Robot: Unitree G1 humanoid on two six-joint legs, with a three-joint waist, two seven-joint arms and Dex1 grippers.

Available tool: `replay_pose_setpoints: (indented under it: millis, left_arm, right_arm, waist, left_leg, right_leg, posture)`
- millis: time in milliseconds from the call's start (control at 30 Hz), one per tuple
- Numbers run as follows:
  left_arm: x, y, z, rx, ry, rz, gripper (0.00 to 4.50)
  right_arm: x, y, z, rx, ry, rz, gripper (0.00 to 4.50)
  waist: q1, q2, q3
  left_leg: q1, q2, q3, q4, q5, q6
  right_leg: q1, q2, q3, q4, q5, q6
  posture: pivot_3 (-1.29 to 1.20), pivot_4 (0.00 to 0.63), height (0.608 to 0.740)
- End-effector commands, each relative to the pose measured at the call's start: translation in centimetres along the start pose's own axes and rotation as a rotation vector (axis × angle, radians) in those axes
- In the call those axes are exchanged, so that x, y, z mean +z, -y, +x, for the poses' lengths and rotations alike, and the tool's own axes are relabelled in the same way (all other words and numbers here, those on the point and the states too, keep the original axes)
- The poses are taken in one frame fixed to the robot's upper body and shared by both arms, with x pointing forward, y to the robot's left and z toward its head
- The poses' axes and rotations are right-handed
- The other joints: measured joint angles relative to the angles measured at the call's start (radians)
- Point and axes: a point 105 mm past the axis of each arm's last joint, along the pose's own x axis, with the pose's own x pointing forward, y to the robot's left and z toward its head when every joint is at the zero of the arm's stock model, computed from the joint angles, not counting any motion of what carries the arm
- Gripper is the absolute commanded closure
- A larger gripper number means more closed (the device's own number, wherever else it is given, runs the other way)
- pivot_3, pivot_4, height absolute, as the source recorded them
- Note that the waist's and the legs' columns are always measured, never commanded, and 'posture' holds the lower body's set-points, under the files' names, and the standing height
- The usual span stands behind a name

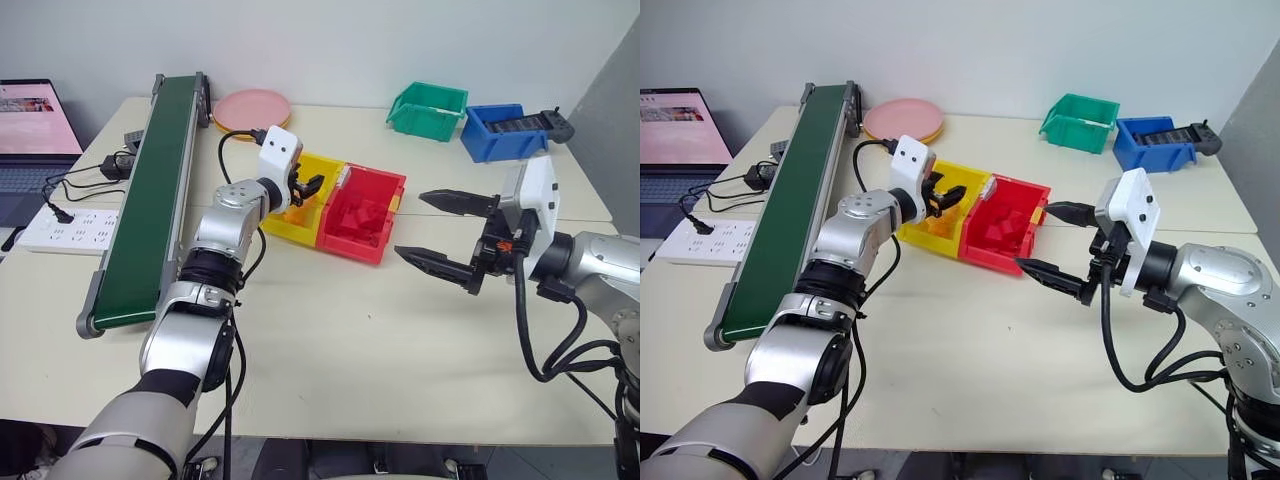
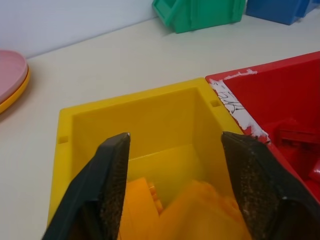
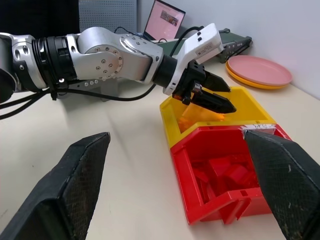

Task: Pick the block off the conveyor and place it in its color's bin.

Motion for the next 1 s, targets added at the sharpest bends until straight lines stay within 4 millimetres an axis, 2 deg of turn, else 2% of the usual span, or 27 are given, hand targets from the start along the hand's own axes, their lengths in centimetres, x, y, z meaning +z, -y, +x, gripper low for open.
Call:
replay_pose_setpoints:
  millis: [33, 100, 133, 433, 600, 800, 900, 1000]
  left_arm:
    - [3.0, -0.2, -0.3, 0.002, 0.094, 0.04, 0.51]
    - [3.2, -0.3, -0.4, 0.005, 0.1, 0.045, 0.09]
    - [3.5, -0.5, -0.6, 0.017, 0.106, 0.052, 0.04]
    - [4.9, -0.3, -2.5, -0.001, 0.135, 0.076, 0.04]
    - [4.8, -0.6, -5.0, 0.008, 0.135, 0.16, 0.04]
    - [4.2, -2.4, -8.5, 0.098, 0.137, 0.127, 0.04]
    - [3.1, -3.7, -10.9, 0.192, 0.119, 0.101, 0.04]
    - [1.7, -3.7, -12.6, 0.229, 0.097, 0.073, 0.04]
  right_arm:
    - [1.1, 0.3, -0.6, -0.029, 0.028, -0.046, 0.0]
    - [1.0, 0.4, -0.6, -0.029, 0.027, -0.044, 0.0]
    - [1.0, 0.4, -0.6, -0.028, 0.027, -0.043, 0.0]
    - [0.7, 1.2, -0.7, -0.041, 0.02, -0.052, 0.0]
    - [0.5, 1.7, -0.7, -0.052, 0.016, -0.063, 0.0]
    - [-0.5, 2.6, -0.9, -0.097, 0.0, -0.113, 0.0]
    - [-1.4, 3.3, -1.0, -0.138, 0.015, -0.131, 0.0]
    - [-2.4, 3.8, -0.9, -0.155, 0.035, -0.135, 0.0]
  waist:
    - [0.0, 0.0, 0.0]
    - [0.0, 0.0, 0.0]
    - [0.0, 0.0, 0.0]
    - [-0.001, 0.0, 0.0]
    - [-0.005, 0.0, 0.0]
    - [-0.001, 0.0, 0.0]
    - [-0.004, 0.0, 0.0]
    - [-0.005, 0.0, 0.0]
  left_leg:
    - [0.0, 0.0, 0.0, 0.0, 0.0, 0.0]
    - [0.0, 0.0, 0.0, 0.0, 0.0, 0.0]
    - [0.0, 0.0, 0.0, 0.0, 0.0, 0.0]
    - [0.001, 0.0, 0.001, 0.0, 0.0, 0.0]
    - [0.001, 0.001, 0.001, 0.001, 0.0, 0.0]
    - [0.001, 0.001, 0.001, 0.001, 0.0, 0.0]
    - [0.002, 0.001, 0.001, 0.002, 0.0, 0.0]
    - [0.003, 0.001, 0.002, 0.002, 0.0, 0.0]
  right_leg:
    - [0.0, 0.0, 0.0, 0.0, 0.0, 0.0]
    - [0.0, 0.0, 0.0, 0.001, 0.0, 0.0]
    - [0.0, 0.0, 0.0, 0.001, 0.0, 0.0]
    - [0.0, 0.0, 0.001, 0.002, 0.0, 0.0]
    - [-0.001, 0.0, 0.002, 0.003, 0.0, 0.0]
    - [-0.001, 0.001, 0.001, 0.004, 0.0, 0.0]
    - [-0.001, 0.001, 0.002, 0.005, 0.0, 0.0]
    - [-0.001, 0.001, 0.002, 0.007, 0.0, 0.0]
  posture:
    - [0.0, 0.15, 0.74]
    - [0.0, 0.15, 0.74]
    - [0.0, 0.15, 0.74]
    - [0.0, 0.15, 0.74]
    - [0.0, 0.15, 0.74]
    - [0.0, 0.15, 0.74]
    - [0.0, 0.15, 0.74]
    - [0.0, 0.15, 0.74]
